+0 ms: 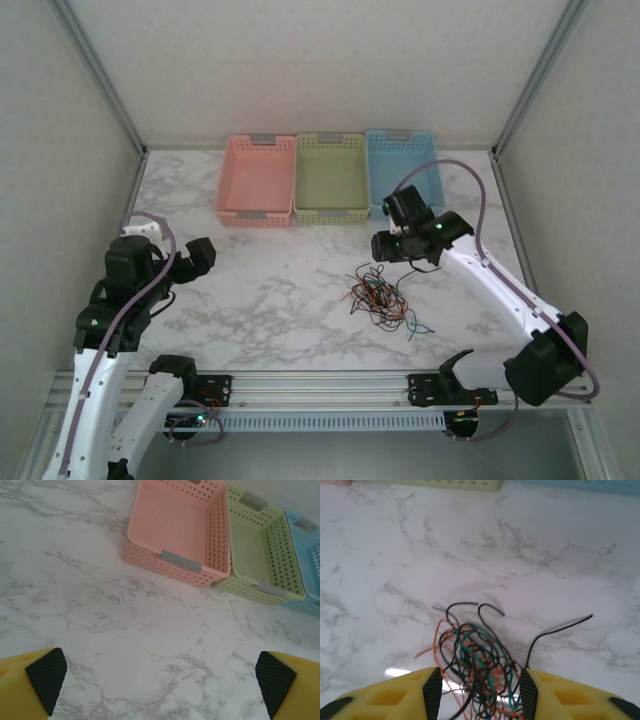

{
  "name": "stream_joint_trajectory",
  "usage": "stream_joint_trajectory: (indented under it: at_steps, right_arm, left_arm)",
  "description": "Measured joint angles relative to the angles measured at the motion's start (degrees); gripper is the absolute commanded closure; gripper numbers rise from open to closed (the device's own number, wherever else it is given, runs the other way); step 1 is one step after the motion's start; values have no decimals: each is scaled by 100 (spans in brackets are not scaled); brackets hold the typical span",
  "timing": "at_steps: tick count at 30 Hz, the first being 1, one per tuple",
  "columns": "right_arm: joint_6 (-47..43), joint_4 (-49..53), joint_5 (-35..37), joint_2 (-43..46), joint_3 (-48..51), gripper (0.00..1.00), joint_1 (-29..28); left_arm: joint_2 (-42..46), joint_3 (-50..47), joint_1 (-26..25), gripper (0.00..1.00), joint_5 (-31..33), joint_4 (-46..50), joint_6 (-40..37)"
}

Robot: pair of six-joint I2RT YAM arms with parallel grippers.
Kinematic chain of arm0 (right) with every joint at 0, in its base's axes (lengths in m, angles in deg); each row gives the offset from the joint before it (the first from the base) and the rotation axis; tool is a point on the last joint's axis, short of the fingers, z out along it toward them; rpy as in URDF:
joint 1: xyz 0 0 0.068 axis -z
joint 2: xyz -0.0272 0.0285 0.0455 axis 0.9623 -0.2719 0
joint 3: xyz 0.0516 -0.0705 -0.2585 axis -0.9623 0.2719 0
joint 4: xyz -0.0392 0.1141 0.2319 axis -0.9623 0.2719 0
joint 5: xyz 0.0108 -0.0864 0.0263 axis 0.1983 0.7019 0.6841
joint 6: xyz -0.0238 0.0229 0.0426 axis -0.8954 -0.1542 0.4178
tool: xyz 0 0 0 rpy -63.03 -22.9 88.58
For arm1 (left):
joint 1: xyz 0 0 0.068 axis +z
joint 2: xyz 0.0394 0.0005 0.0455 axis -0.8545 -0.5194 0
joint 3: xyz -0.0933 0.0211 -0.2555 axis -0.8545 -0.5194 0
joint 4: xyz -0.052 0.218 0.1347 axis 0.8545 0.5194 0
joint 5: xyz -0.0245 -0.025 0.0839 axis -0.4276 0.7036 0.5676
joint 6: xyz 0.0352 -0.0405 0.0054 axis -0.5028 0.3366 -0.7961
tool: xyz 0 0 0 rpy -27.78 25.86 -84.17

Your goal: Untangle the cables

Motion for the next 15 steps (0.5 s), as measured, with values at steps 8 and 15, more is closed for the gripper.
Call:
stream_joint_trajectory:
  at_steps: [8,15]
  right_arm:
    - [308,-22,-490,284,577,52,-122]
    - [461,-160,-662,13,664,57,-214]
  left_arm:
    - [-35,0,0,0,-127,0,-22]
    - [-20,0,0,0,-127,0,-42]
